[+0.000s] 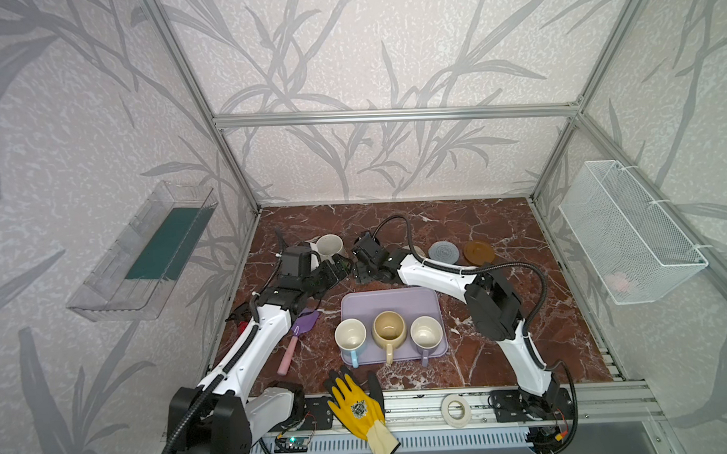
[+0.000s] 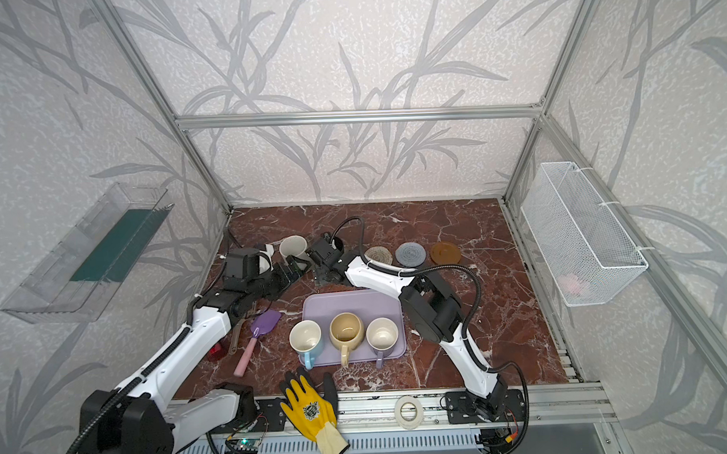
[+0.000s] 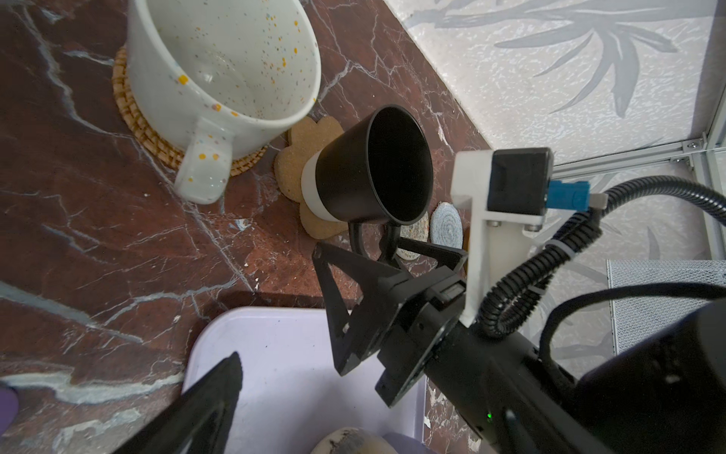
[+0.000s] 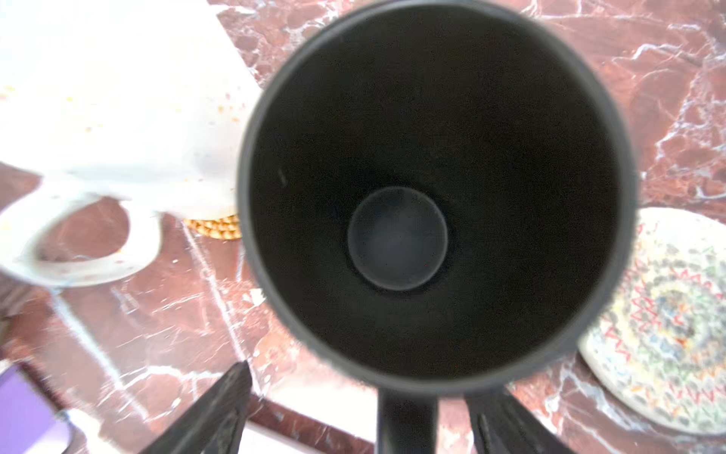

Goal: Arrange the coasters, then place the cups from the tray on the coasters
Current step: 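Lower the black mug onto the cork paw coaster and open the right gripper, then raise the right gripper while the left gripper moves over the light blue mug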

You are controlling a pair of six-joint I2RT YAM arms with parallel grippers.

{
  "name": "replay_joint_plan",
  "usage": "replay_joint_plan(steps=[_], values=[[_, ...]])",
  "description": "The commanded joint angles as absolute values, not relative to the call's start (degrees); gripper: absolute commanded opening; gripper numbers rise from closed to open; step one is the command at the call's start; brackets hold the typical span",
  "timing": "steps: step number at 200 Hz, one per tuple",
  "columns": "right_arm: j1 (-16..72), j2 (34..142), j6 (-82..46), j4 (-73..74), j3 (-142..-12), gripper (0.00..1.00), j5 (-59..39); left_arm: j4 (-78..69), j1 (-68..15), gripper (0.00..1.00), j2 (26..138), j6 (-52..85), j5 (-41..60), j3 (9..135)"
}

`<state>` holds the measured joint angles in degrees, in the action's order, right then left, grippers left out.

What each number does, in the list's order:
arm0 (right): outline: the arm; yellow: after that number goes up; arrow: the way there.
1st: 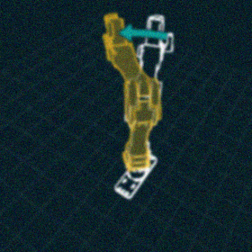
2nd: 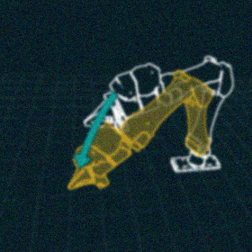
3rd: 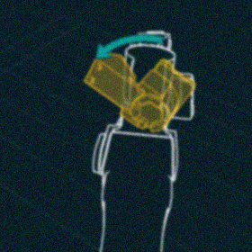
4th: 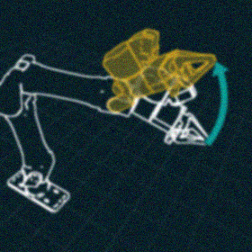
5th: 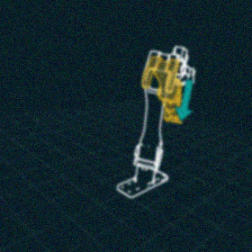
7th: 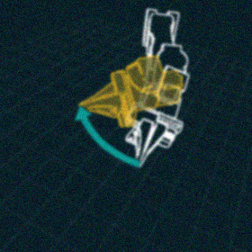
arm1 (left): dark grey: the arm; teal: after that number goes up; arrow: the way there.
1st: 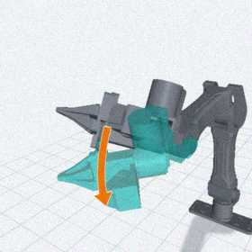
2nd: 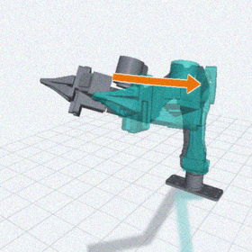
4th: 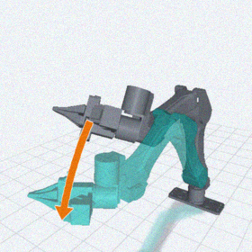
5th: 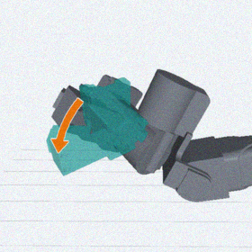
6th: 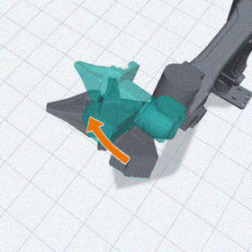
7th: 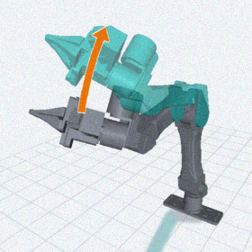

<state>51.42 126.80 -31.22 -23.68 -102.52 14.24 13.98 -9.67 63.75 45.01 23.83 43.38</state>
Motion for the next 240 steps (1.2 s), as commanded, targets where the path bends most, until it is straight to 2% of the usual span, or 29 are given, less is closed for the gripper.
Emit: replay_joint_plan(steps=[1, 93, 171, 240], values=[[51.3, 124.1, -33.2, -23.3, -102.4, 0.84, 13.3, 18.0, -9.5, 0.98, 61.0, 43.3, 22.9, 45.6], [50.9, 125.2, -35.0, -21.5, -101.7, 0.81, 6.6, 22.7, -9.5, 0.98, 56.1, 43.2, 22.8, 44.5], [50.7, 124.2, -35.6, -19.7, -100.3, 0.8, 5.8, 23.8, -9.6, 0.98, 55.7, 43.3, 22.7, 43.8], [51.1, 118.1, -34.1, -20.6, -96.9, 0.83, 8.4, 38.1, -14.4, 0.98, 53.6, 37.9, 16.4, 46.9]])
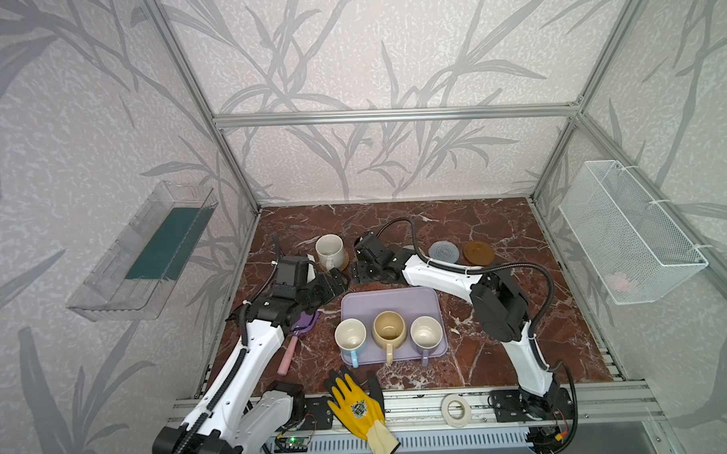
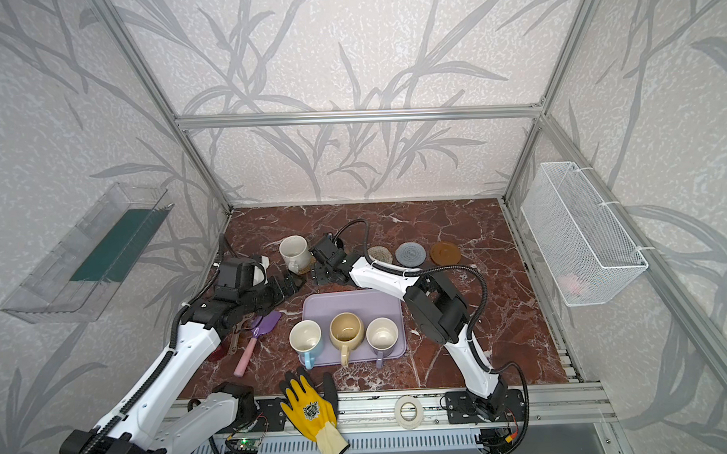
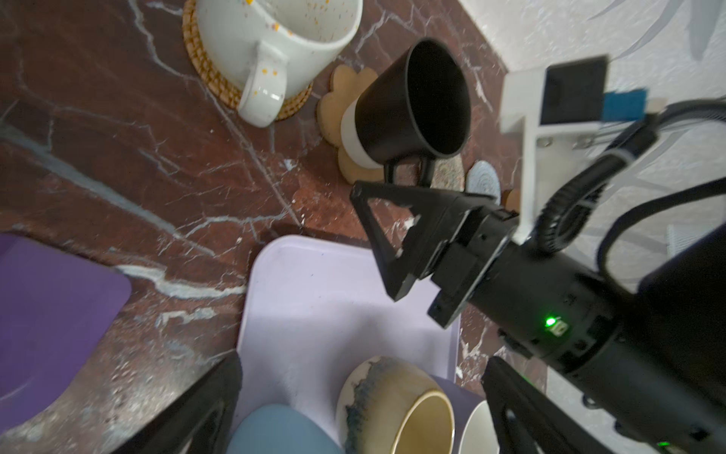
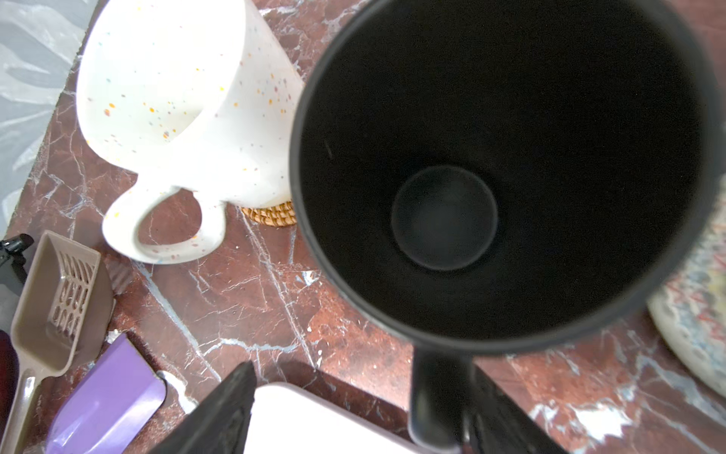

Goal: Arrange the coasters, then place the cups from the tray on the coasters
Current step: 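Raise the right gripper while the left gripper moves over the light blue mug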

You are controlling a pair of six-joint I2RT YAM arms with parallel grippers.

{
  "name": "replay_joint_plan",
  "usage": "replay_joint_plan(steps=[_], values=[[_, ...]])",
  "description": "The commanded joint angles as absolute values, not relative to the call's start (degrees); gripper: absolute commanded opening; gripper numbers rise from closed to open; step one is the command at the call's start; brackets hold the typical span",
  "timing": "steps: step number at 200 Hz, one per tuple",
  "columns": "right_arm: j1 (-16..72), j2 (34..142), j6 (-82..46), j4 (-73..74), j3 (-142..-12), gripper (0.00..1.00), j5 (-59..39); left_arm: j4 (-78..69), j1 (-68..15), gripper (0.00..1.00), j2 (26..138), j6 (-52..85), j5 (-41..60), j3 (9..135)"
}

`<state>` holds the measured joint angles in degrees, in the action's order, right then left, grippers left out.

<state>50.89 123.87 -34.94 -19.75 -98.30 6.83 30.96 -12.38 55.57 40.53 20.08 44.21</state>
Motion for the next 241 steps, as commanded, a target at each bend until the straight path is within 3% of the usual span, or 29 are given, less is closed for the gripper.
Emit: replay_joint_plan(steps=[1, 41, 48, 121, 141, 241], values=[[51.1, 118.0, -34.1, -20.6, -96.8, 0.83, 8.4, 38.3, -14.5, 0.98, 53.6, 37.8, 16.3, 47.0], [51.3, 111.7, -30.6, -27.0, -95.3, 0.92, 8.9, 48.0, -24.0, 0.99, 52.8, 37.5, 8.9, 49.7], [51.3, 110.3, -30.1, -27.8, -94.4, 1.0, 8.9, 49.5, -25.7, 0.99, 52.9, 38.1, 8.0, 50.2], [51.3, 93.1, -33.6, -26.6, -78.8, 0.99, 10.0, 57.8, -35.0, 0.99, 49.6, 43.1, 4.0, 51.2], [49.6, 90.6, -27.1, -28.8, -78.0, 0.99, 0.7, 58.9, -38.2, 0.99, 48.7, 45.0, 2.8, 50.8], [52.4, 76.7, -25.3, -33.6, -66.0, 0.99, -7.4, 63.9, -53.5, 0.99, 51.8, 54.3, -4.3, 49.5]])
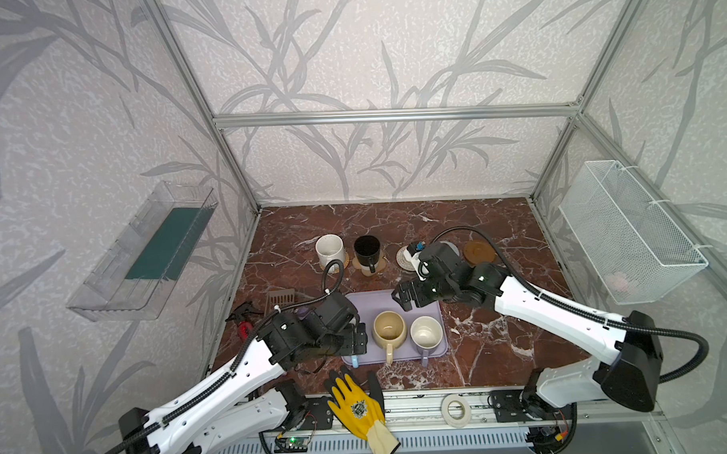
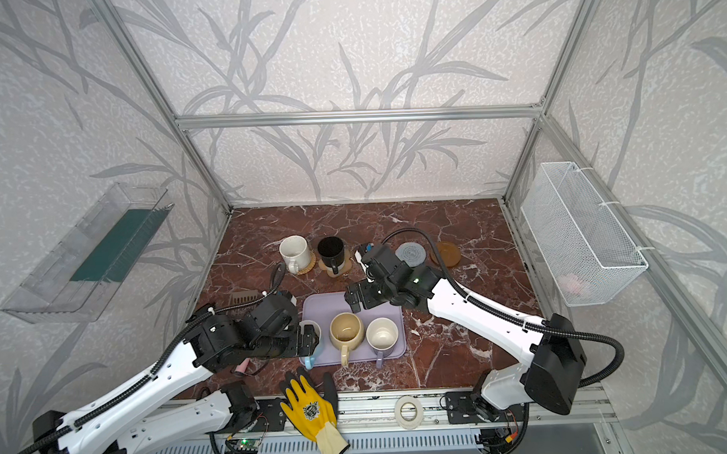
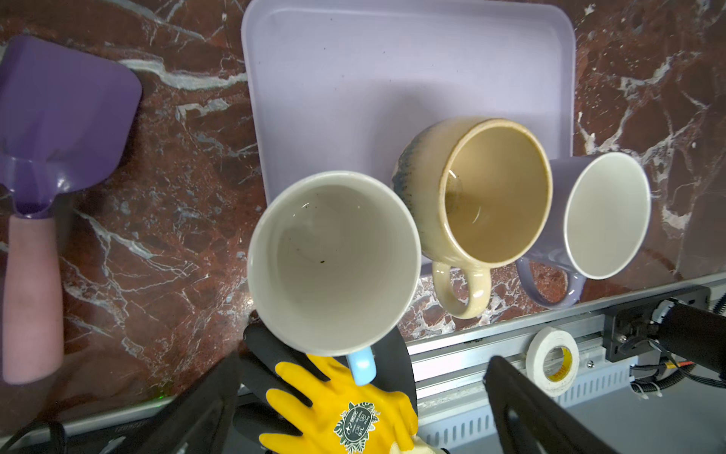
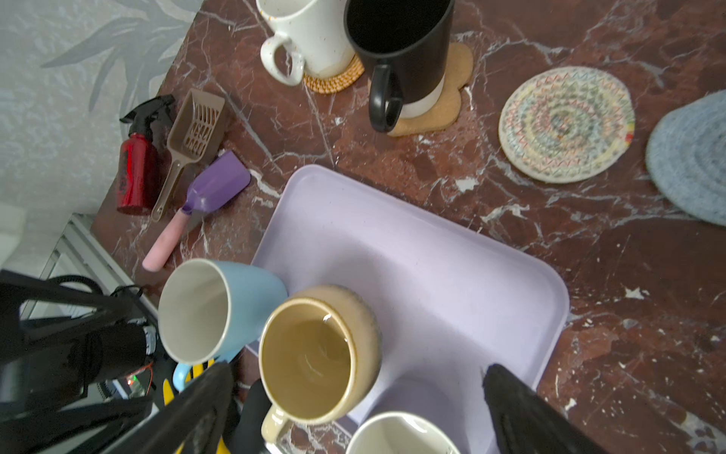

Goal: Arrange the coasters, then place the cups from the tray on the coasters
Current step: 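Raise the right gripper while the left gripper moves over the light blue mug, then grip the light blue mug rim with the left gripper while the right hovers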

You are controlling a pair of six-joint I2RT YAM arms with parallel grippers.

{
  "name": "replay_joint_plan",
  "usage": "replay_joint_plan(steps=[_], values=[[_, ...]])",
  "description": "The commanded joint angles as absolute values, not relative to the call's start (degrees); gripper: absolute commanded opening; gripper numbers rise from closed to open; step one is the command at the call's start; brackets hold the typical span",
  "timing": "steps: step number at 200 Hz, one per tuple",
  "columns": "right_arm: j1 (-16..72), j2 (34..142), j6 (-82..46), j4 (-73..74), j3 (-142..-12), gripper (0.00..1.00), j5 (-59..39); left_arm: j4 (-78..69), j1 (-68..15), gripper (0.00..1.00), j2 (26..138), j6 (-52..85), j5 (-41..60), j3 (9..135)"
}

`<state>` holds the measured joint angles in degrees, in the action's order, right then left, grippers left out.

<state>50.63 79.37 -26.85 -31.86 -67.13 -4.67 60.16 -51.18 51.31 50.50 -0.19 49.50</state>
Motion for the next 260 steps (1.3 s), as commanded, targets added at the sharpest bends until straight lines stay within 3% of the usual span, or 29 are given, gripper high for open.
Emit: replay_joint_plan(steps=[1, 52, 73, 111, 129, 151, 171, 224, 260], values=[[52.6, 76.6, -25.3, -33.6, -65.9, 0.99, -7.4, 63.9, -53.6, 0.99, 51.9, 54.4, -4.4, 49.5], [58.9, 71.3, -24.4, -30.6, -60.1, 0.99, -9.5, 61.8, -58.5, 0.98, 54.9, 58.6, -5.8, 46.8], [60.9, 70.3, -25.1, -30.2, -58.2, 0.99, -8.7, 58.3, -58.9, 0.87, 55.3, 59.6, -5.0, 44.4], [62.0, 67.9, -26.8, -28.2, -54.9, 1.0, -7.0, 57.1, -59.8, 0.75, 56.8, 60.6, -6.0, 42.5], [62.0, 67.0, -27.4, -27.9, -54.2, 1.0, -6.6, 56.9, -59.9, 0.61, 57.1, 60.3, -6.7, 42.0], [62.1, 66.5, -27.8, -27.7, -53.8, 0.99, -6.3, 55.2, -59.9, 0.6, 58.3, 60.3, -5.4, 40.7], [62.2, 66.2, -28.1, -27.6, -53.4, 0.98, -6.0, 53.5, -60.1, 0.49, 58.3, 60.7, -5.4, 39.8], [63.4, 66.8, -28.8, -26.6, -53.3, 0.97, -5.8, 52.4, -60.2, 0.36, 59.9, 60.0, -6.5, 38.1], [64.1, 67.6, -29.4, -25.8, -53.0, 0.96, -5.2, 47.4, -60.3, 0.32, 59.3, 59.2, -5.8, 34.5]])
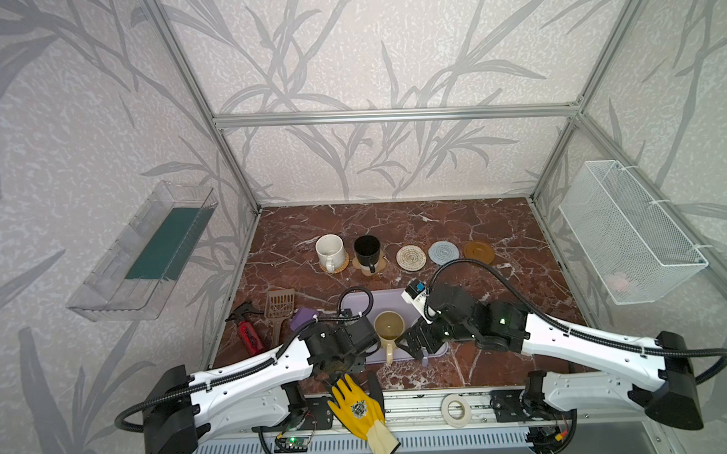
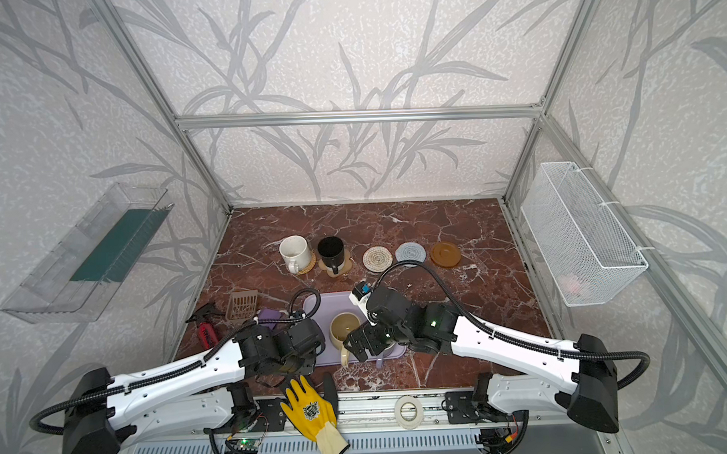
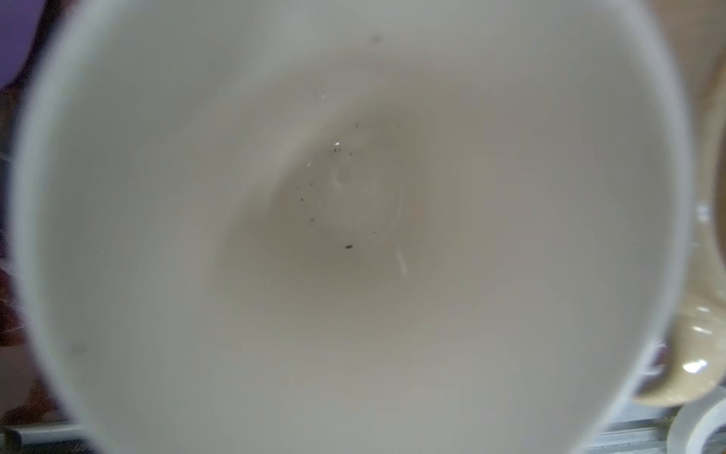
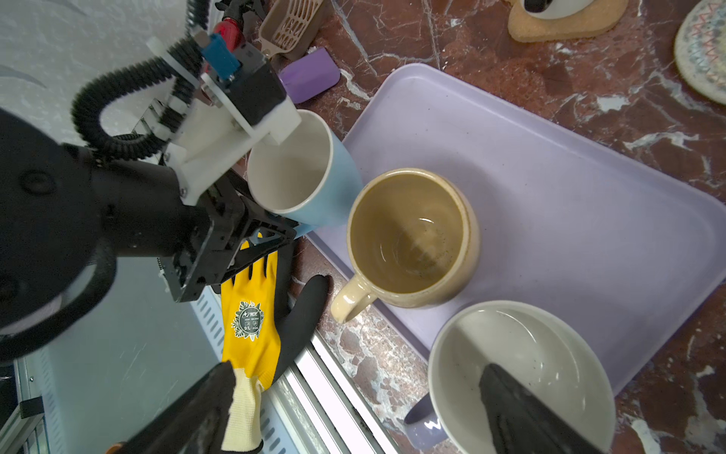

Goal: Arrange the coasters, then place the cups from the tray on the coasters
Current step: 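Grip the light blue mug rim with the left gripper while the right hovers, then lift the light blue mug with the left gripper and carry it toward the woven coaster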

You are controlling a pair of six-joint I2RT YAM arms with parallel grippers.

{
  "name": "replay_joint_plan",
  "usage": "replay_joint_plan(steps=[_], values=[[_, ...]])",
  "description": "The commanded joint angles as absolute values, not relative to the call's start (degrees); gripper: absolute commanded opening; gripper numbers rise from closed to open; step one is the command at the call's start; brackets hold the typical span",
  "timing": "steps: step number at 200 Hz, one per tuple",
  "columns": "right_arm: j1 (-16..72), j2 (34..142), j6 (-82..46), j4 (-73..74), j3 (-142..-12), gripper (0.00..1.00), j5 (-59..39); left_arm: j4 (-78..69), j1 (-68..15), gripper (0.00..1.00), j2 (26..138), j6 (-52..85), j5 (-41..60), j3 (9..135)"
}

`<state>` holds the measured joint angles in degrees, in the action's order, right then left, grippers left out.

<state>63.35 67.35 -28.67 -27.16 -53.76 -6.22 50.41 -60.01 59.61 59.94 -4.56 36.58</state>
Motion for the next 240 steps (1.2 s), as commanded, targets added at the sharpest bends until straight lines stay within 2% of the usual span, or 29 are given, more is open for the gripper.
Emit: replay_joint_plan(steps=[1, 106, 202, 240], values=[[64.1, 67.6, -29.4, -25.8, -52.9, 0.96, -5.2, 47.3, -60.3, 0.32, 59.2, 59.2, -5.8, 34.5], [66.0, 71.4, -30.9, -23.2, -53.2, 0.94, -4.4, 45.2, -60.3, 0.19, 58.4, 58.4, -7.8, 31.3], [66.6, 70.9, -31.6, -21.5, -52.1, 0.93, -3.0, 50.1, -60.2, 0.0, 57.1, 56.9, -10.3, 36.3], [67.3, 70.2, -32.1, -20.5, -51.1, 0.92, -1.9, 51.5, -60.2, 0.0, 57.9, 55.9, -11.0, 39.1]])
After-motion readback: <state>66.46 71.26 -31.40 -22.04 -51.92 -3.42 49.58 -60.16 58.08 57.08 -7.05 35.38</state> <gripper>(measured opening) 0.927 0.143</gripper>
